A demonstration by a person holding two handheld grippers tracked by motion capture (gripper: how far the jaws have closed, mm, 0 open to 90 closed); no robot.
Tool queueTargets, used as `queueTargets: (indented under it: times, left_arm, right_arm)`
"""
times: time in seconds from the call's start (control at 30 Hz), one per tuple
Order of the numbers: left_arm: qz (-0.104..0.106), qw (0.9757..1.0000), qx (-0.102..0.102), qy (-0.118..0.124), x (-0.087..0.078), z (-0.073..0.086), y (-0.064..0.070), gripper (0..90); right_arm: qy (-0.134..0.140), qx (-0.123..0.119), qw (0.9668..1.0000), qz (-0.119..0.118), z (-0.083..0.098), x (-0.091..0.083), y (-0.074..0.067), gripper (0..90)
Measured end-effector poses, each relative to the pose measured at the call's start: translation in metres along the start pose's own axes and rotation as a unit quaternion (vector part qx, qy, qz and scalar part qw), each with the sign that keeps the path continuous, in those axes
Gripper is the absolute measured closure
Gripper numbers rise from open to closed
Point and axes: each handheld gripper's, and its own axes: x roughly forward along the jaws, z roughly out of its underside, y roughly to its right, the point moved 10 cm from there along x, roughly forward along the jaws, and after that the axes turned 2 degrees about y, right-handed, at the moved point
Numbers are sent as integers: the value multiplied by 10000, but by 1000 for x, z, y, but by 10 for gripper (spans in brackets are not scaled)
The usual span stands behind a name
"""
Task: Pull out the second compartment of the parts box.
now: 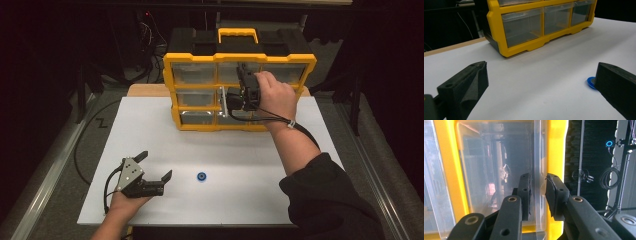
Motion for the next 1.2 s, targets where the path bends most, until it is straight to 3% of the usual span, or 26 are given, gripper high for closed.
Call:
queueTargets:
  times: [1.2]
  left_arm:
    - [44,10000,-8,9,-1,0,0,0]
  right_arm:
    - [6,-59,9999,113,-4,-3,2,847]
